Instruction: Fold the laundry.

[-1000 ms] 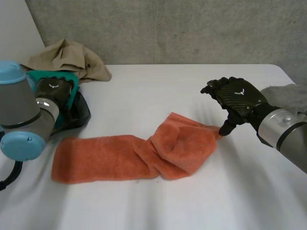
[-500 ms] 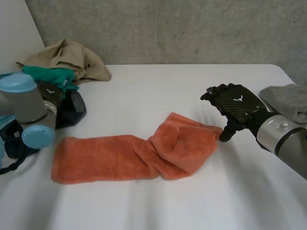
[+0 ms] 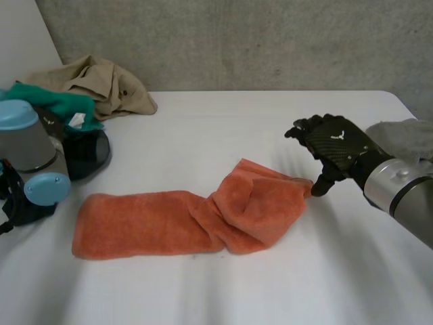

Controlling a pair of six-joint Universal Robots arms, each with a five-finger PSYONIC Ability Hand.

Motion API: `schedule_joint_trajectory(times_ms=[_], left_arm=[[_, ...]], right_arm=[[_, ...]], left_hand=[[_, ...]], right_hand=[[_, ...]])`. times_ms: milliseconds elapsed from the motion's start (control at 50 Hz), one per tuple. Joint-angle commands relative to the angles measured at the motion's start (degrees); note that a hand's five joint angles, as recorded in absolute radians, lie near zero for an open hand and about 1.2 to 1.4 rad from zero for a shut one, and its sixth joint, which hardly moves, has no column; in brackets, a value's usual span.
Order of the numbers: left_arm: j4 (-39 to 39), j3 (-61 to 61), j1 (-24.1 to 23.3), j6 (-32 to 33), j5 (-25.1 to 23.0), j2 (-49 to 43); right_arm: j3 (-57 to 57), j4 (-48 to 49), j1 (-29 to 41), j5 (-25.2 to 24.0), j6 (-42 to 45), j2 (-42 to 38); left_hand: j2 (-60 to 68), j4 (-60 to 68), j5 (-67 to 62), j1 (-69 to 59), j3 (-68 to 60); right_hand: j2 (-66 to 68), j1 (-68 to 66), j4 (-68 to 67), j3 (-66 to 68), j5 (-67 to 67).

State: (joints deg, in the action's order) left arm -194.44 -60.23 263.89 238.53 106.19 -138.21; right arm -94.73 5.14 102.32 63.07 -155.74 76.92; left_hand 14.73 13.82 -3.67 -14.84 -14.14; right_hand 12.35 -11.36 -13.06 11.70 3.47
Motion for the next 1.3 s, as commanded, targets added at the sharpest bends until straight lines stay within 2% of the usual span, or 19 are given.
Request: schedule_joint_trajectory(times_ms=[20, 120, 200, 280, 360, 420, 500, 640, 720, 740, 800, 820, 900, 1040, 1120, 1180, 1280, 1300], left_arm=[[0.37, -7.88, -4.7, -7.11, -0.46, 11.98], [0.98, -11.48, -9.09, -11.15, -0.37, 18.75], [5.02, -14.56, -12.52, -14.05, -0.2, 23.77], [12.31, -17.9, -15.68, -18.01, -0.02, 27.55], [21.44, -23.69, -19.02, -25.28, -0.28, 31.41], [24.01, -27.73, -20.78, -28.64, -0.46, 32.65], [22.53, -33.63, -22.37, -30.23, -0.46, 33.53], [13.48, -41.19, -21.67, -30.06, -0.46, 32.13], [10.31, -41.72, -20.7, -29.62, -0.46, 28.44], [9.43, -41.46, -20.26, -29.53, -0.37, 27.13], [8.02, -40.93, -19.91, -29.53, -0.37, 25.8], [7.32, -40.15, -19.82, -29.44, -0.2, 24.93], [6.26, -37.78, -19.82, -29.44, 0.68, 22.73], [6.61, -35.57, -20.7, -29.35, 1.12, 24.38], [7.23, -34.34, -21.75, -29.44, 1.21, 32.19], [6.79, -34.08, -22.46, -29.7, 0.95, 39.67], [6.53, -33.81, -22.72, -30.58, 0.86, 48.81], [6.7, -34.07, -22.81, -30.85, 0.86, 49.26]], right_arm=[[4.45, -3.99, -1.77, -0.75, 0.09, 4.03], [10.78, -12.07, -3.44, -1.37, 0.26, 5.26], [16.14, -20.07, -3.62, -2.77, 2.54, 5.26], [18.52, -25.88, -3.53, -4.01, 8.68, 4.3], [18.26, -29.74, -2.83, -3.66, 16.76, 0.62], [17.83, -30.45, -2.12, -2.95, 19.94, -2.29], [17.12, -30.81, -0.19, -3.04, 21.62, -6.86], [16.68, -28.61, 2.1, -3.13, 21.79, -13.45], [16.24, -25.28, 2.71, -2.95, 21.53, -14.86], [15.89, -23.96, 2.71, -2.95, 21.53, -15.04], [15.28, -22.11, 2.71, -2.86, 21.53, -15.13], [15.19, -21.32, 2.71, -2.6, 21.62, -15.39], [15.19, -20.79, 2.63, -1.81, 21.62, -15.48], [16.68, -21.4, 2.01, -0.84, 21.62, -13.73], [18.26, -22.63, 1.75, -0.84, 21.44, -8.03], [19.75, -24.21, 1.66, -0.93, 21.09, -0.64], [23.09, -25.18, 0.7, -1.81, 15.49, 7.1], [23.36, -25.01, 0.6, -1.98, 13.99, 7.46]], left_hand=[[-3.34, -2.43, 2.27, 3.44, 2.74], [-3.68, -2.77, 2.61, 3.78, 3.08], [-3.51, -2.6, 2.44, 3.61, 2.91], [-2.84, -1.93, 1.77, 2.94, 2.24], [-1.83, -0.92, 0.76, 1.93, 1.23], [-1.83, -0.92, 0.76, 1.93, 1.23], [-1.66, -0.75, 0.59, 1.76, 1.06], [-0.82, 0.09, -0.25, 0.92, 0.22], [3.38, 4.29, -4.44, -3.27, -3.97], [8.39, 9.29, -9.45, -8.28, -8.98], [17.16, 18.06, -18.22, -17.05, -17.75], [27.17, 28.08, -28.24, -27.07, -27.77], [64.67, 65.58, -65.74, -64.57, -65.27], [65.27, 66.18, -66.33, -65.16, -65.86], [65.27, 66.18, -66.33, -65.16, -65.86], [65.27, 66.18, -66.33, -65.16, -65.86], [64.62, 65.53, -65.69, -64.52, -65.22], [55.29, 56.2, -56.36, -55.19, -55.89]], right_hand=[[-2.35, 1.36, 3.06, -1.7, -3.47], [-2.35, 1.36, 3.06, -1.7, -3.47], [-2.35, 1.36, 3.06, -1.7, -3.47], [-2.35, 1.36, 3.06, -1.7, -3.47], [-2.35, 1.36, 3.06, -1.7, -3.47], [-2.35, 1.36, 3.06, -1.7, -3.47], [-2.35, 1.36, 3.06, -1.7, -3.47], [-2.35, 1.36, 3.06, -1.7, -3.47], [9.98, -10.97, -9.26, 10.63, 8.86], [18.34, -19.33, -17.63, 18.99, 17.22], [31.16, -32.15, -30.44, 31.81, 30.04], [43.87, -44.86, -43.15, 44.52, 42.75], [67.59, -68.58, -66.88, 68.24, 66.47], [67.65, -68.64, -66.94, 68.3, 66.53], [67.65, -68.64, -66.94, 68.3, 66.53], [67.65, -68.64, -66.94, 68.3, 66.53], [67.65, -68.64, -66.94, 68.3, 66.53], [67.65, -68.64, -66.94, 68.3, 66.53]])
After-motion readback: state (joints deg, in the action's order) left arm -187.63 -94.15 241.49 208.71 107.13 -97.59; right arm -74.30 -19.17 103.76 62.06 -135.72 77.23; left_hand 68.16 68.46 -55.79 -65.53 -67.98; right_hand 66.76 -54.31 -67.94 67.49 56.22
